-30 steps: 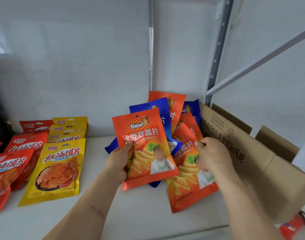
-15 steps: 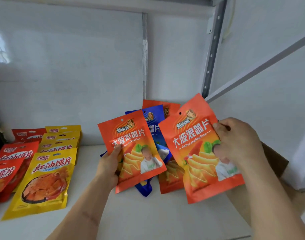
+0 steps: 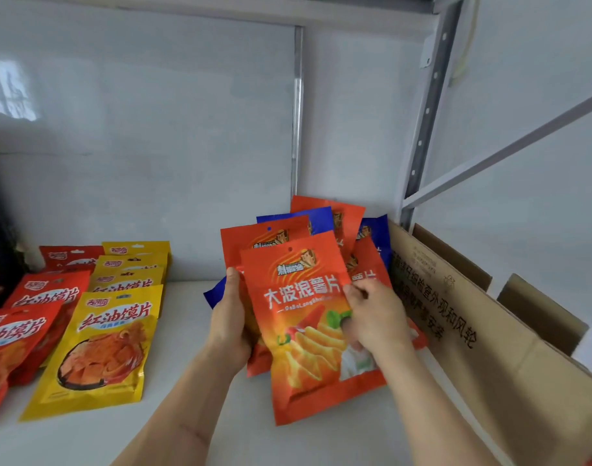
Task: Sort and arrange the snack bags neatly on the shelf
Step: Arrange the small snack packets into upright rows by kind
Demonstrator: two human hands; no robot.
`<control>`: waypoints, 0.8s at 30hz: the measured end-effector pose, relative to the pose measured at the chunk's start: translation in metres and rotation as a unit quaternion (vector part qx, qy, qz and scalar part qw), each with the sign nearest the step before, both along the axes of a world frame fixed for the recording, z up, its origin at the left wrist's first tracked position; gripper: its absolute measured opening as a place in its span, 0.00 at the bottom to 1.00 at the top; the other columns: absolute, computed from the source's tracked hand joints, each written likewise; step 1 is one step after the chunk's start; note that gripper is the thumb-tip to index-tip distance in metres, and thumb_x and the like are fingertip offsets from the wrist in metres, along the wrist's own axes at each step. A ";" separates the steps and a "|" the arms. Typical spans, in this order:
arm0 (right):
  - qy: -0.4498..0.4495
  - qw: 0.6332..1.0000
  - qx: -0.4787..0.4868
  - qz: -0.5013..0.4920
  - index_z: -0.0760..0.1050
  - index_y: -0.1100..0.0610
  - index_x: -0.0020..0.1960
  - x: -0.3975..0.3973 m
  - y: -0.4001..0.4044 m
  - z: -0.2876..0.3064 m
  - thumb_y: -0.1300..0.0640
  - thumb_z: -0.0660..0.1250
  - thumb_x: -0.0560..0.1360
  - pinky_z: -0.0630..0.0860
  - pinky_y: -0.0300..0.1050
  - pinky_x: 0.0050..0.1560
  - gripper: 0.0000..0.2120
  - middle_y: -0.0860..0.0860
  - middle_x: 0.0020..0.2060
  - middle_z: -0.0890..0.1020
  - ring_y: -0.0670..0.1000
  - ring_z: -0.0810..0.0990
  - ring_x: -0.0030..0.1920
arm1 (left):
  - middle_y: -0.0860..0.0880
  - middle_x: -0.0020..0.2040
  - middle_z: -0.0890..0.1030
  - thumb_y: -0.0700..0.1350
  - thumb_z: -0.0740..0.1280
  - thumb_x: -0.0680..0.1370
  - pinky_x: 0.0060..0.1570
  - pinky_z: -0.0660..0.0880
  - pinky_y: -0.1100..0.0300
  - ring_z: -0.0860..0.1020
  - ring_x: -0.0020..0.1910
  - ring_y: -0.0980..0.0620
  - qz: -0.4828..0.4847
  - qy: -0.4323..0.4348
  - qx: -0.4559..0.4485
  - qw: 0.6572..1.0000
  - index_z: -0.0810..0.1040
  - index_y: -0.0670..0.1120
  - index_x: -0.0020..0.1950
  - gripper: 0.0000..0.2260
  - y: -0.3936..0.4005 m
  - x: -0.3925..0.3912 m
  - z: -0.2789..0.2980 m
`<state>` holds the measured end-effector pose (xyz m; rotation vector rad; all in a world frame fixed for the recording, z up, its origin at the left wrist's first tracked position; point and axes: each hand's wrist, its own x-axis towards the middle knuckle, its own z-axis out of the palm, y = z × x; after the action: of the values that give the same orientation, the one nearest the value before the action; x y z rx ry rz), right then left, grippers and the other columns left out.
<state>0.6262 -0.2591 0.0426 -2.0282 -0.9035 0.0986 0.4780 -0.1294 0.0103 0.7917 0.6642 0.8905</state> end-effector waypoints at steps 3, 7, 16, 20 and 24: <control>-0.001 1.000 -0.007 -0.017 0.76 0.52 0.52 -0.009 0.016 -0.008 0.49 0.60 0.82 0.74 0.45 0.42 0.09 0.47 0.44 0.81 0.50 0.79 0.44 | 0.41 0.60 0.83 0.71 0.61 0.73 0.64 0.73 0.37 0.81 0.59 0.38 -0.061 -0.029 -0.001 0.998 0.80 0.48 0.65 0.33 0.002 -0.004 0.000; -0.038 0.999 -0.021 -0.027 0.76 0.53 0.53 -0.012 0.028 -0.006 0.48 0.58 0.83 0.65 0.38 0.32 0.12 0.45 0.42 0.78 0.48 0.74 0.41 | 0.40 0.61 0.82 0.70 0.63 0.73 0.65 0.73 0.37 0.80 0.60 0.37 -0.089 -0.054 0.008 0.995 0.78 0.47 0.67 0.33 0.007 -0.012 0.002; 0.034 0.995 0.052 -0.082 0.72 0.58 0.64 0.035 0.046 0.016 0.45 0.60 0.82 0.68 0.44 0.47 0.19 0.52 0.52 0.79 0.56 0.79 0.56 | 0.39 0.54 0.85 0.47 0.69 0.79 0.55 0.79 0.39 0.84 0.52 0.37 -0.039 0.013 -0.030 0.999 0.78 0.43 0.63 0.15 0.018 -0.016 0.000; 0.037 0.996 -0.035 -0.068 0.76 0.58 0.53 0.055 0.076 0.015 0.45 0.58 0.82 0.67 0.42 0.35 0.17 0.54 0.49 0.81 0.50 0.76 0.39 | 0.39 0.54 0.85 0.48 0.68 0.79 0.55 0.78 0.39 0.84 0.51 0.37 -0.051 0.008 -0.053 0.997 0.77 0.43 0.63 0.14 0.020 -0.016 0.000; 0.124 0.990 -0.024 -0.056 0.76 0.58 0.43 0.063 0.091 0.011 0.44 0.60 0.81 0.78 0.48 0.43 0.18 0.54 0.41 0.81 0.54 0.78 0.39 | 0.38 0.54 0.85 0.49 0.68 0.79 0.57 0.78 0.38 0.83 0.53 0.37 -0.057 0.010 -0.065 0.996 0.77 0.43 0.63 0.16 0.020 -0.017 0.000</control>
<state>0.6894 -0.1679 0.0536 -2.0505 -0.6366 0.3059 0.4610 -0.1090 0.0102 0.7159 0.6816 0.7297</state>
